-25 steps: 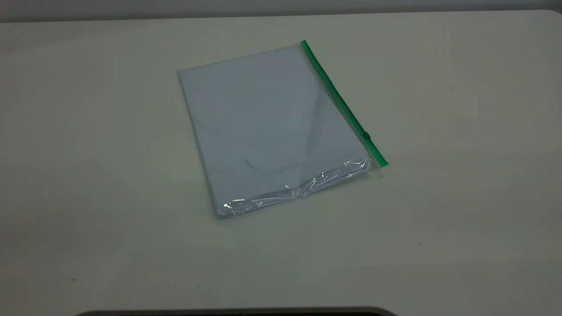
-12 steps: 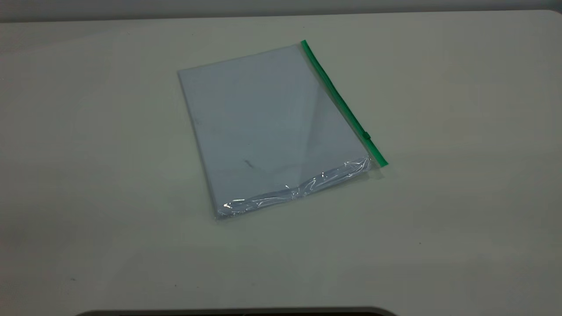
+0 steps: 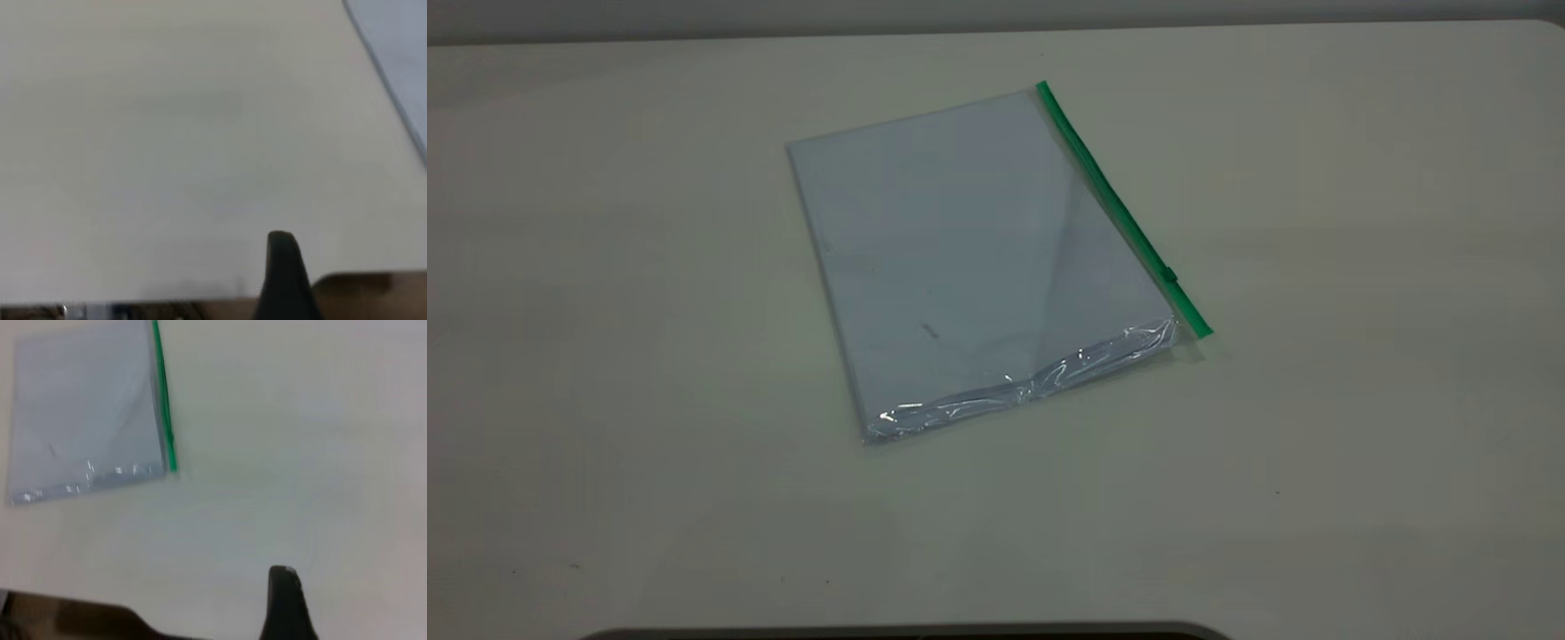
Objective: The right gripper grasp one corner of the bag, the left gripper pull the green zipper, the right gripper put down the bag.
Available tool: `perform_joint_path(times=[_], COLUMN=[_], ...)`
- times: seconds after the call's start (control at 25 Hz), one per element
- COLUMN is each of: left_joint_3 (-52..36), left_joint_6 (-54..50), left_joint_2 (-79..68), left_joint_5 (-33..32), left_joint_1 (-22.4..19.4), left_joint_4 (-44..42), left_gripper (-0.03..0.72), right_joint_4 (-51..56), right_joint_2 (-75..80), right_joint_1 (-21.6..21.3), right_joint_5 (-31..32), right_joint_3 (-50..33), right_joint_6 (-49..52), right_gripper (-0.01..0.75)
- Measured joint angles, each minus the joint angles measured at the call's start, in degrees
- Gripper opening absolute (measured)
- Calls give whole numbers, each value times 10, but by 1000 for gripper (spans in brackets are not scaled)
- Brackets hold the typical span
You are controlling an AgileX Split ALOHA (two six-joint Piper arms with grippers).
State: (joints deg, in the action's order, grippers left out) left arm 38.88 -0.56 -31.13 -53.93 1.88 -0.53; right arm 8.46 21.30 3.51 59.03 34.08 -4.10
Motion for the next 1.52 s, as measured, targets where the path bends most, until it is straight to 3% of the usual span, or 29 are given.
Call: perform_joint_path(times=[0.2,0.44,0.72,1.04,1.36,1.52], left_joint_3=[71,167,259,347,357,358], left_joint_6=[46,83,164,347,524,577], left_joint_2=[-139,-315,-488,-647,-750,-776], left_joint_5=[58,86,168,184,187,193], left_joint_1=[0,0,0,0,0,5], left_joint_4=[5,26,112,256,361,379], left_gripper=[590,590,590,590,590,590], right_joint_4=[26,142,271,405,727,899], right_joint_2=[118,231,375,572,767,853], right_joint_1=[0,0,0,0,0,0], right_joint_5=[-64,-135,-196,-306,-318,-266], right_joint_3=[0,0,0,4,5,11], right_joint_6=[-30,-123,-249,-393,-679,-847], right_gripper=[560,560,560,560,560,560])
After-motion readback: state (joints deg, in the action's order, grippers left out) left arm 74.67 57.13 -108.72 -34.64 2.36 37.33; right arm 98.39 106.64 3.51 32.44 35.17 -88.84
